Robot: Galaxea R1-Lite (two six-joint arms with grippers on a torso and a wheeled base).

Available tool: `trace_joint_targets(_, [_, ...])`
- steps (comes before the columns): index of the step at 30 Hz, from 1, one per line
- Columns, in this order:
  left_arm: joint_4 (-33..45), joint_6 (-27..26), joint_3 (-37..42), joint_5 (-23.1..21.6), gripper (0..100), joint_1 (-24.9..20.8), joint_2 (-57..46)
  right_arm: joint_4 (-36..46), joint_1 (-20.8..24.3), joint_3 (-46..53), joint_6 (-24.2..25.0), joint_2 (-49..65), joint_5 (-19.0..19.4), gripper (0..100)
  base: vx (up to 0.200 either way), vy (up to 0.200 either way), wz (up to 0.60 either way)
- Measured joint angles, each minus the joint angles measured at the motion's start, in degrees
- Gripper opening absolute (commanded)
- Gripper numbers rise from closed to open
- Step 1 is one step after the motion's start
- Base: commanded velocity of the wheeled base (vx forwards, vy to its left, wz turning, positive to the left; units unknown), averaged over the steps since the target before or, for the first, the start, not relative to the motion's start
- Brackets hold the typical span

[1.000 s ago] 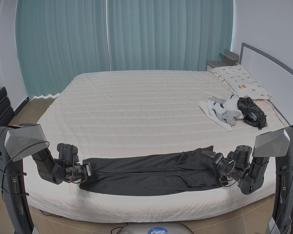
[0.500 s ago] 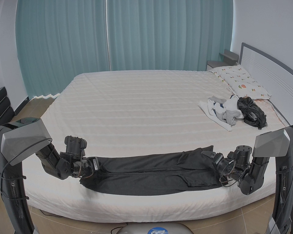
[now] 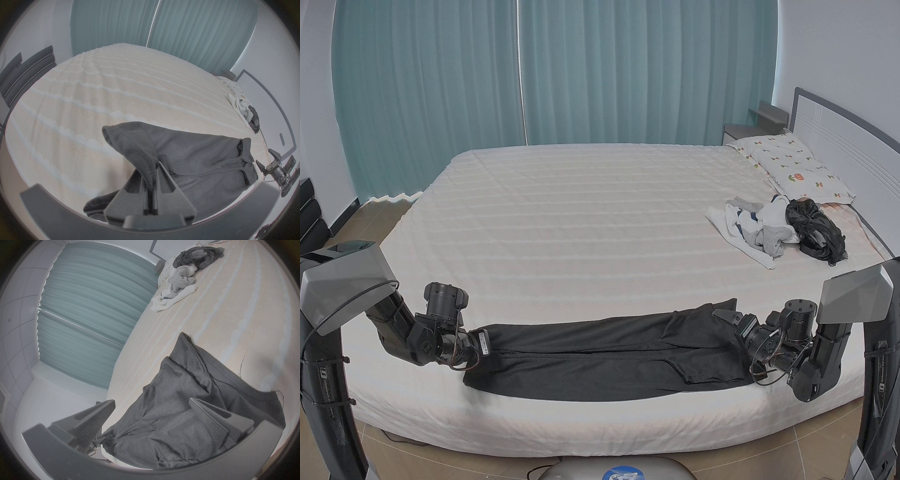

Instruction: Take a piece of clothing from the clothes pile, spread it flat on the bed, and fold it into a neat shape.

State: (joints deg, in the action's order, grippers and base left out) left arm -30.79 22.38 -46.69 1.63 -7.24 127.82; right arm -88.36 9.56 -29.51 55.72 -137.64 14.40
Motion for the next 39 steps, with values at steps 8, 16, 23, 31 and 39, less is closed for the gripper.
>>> trace_joint_targets(8, [0.2,-3.1,-0.2,0.0,100,3.8,2.5,0.0,0.1,0.0,0.0,-0.2,0.0,100,0.0,0.0,0.0])
trace_joint_targets(16, [-0.7,-3.0,-0.3,-4.7,100,5.2,4.3,0.0,0.1,0.1,0.0,-0.4,0.0,100,0.0,0.0,0.0])
trace_joint_targets(23, [-1.1,2.1,0.2,-9.9,100,5.7,2.1,0.0,0.1,0.0,0.0,-0.4,0.0,100,0.0,0.0,0.0])
trace_joint_targets(31, [-1.1,2.8,-0.8,-12.3,100,5.6,2.0,0.0,0.1,0.1,0.0,-0.4,0.0,100,0.0,0.0,0.0])
trace_joint_targets(39, [-1.1,1.8,-1.4,-12.2,100,5.0,4.0,0.0,0.1,0.0,0.0,-0.4,0.0,100,0.0,0.0,0.0])
